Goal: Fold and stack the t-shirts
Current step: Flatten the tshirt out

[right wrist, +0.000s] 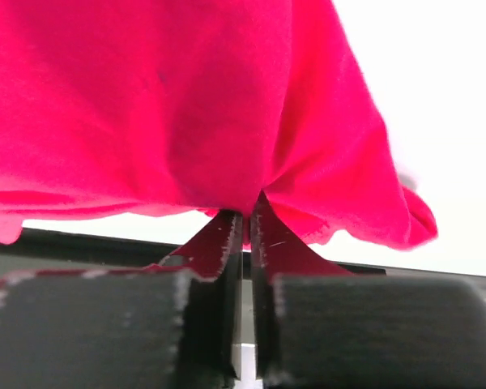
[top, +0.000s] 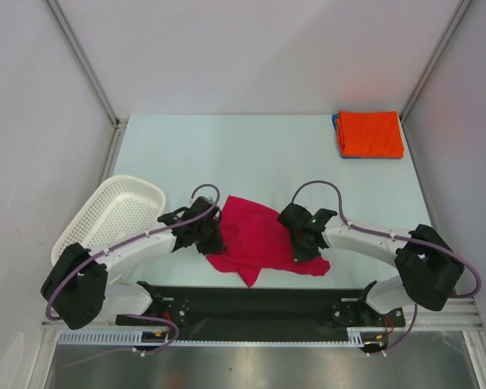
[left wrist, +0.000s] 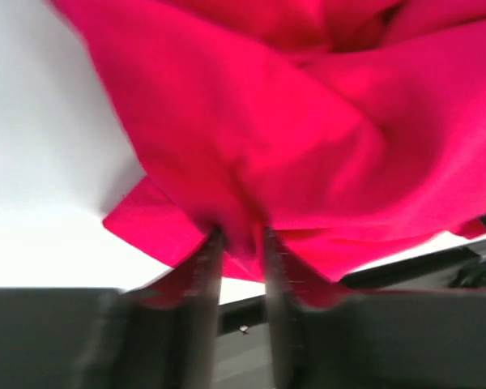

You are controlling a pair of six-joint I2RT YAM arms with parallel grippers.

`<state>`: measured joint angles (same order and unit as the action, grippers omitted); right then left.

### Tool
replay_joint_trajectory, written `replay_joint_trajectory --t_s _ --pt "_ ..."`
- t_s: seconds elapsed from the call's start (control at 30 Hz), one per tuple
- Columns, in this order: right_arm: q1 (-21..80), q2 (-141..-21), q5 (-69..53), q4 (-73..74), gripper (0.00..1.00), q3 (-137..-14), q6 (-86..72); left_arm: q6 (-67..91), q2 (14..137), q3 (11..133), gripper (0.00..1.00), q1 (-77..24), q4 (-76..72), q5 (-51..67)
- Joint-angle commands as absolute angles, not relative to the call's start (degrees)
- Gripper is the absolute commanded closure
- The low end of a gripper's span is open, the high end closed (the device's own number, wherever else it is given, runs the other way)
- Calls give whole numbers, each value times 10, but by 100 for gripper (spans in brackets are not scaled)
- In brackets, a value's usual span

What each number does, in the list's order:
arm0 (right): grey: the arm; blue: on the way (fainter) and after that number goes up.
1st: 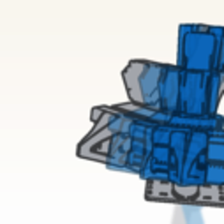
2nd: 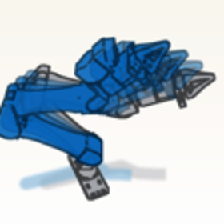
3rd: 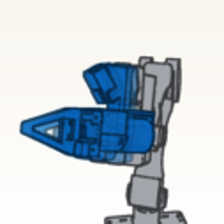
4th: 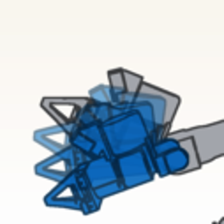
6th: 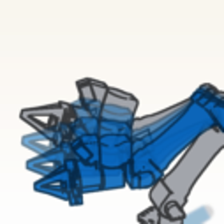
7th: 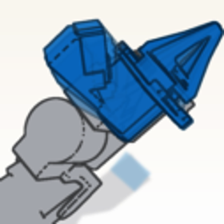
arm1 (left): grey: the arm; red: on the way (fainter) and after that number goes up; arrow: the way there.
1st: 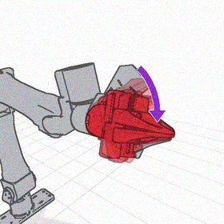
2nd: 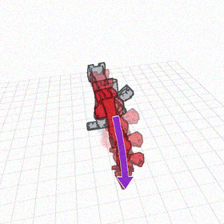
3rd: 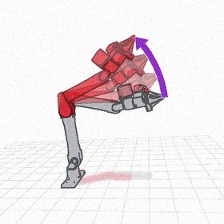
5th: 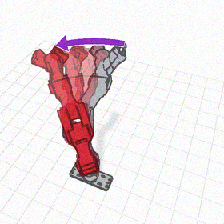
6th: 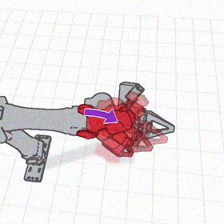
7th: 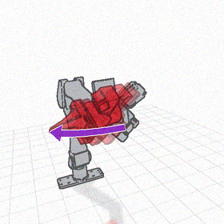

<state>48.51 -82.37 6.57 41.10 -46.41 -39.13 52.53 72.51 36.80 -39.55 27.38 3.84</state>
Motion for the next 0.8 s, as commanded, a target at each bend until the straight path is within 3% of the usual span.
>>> replay_joint_trajectory --t_s 0.0,0.03,0.07,0.47,0.6,0.77 --pt "479 -792 81 430 100 -500 -374 480 703 439 78 -393 280 31" --pt "475 -782 84 440 100 -506 -370 470 696 453 96 -393 305 14" --pt "472 -770 86 450 100 -523 -367 452 690 467 100 -394 319 5" --pt "477 -593 11 619 100 -735 -360 378 524 744 100 -422 440 -54" --pt "540 -556 39 672 100 -846 -391 359 482 839 100 -431 417 -16" --pt "548 -522 27 679 100 -1009 -406 346 461 938 100 -432 371 59"
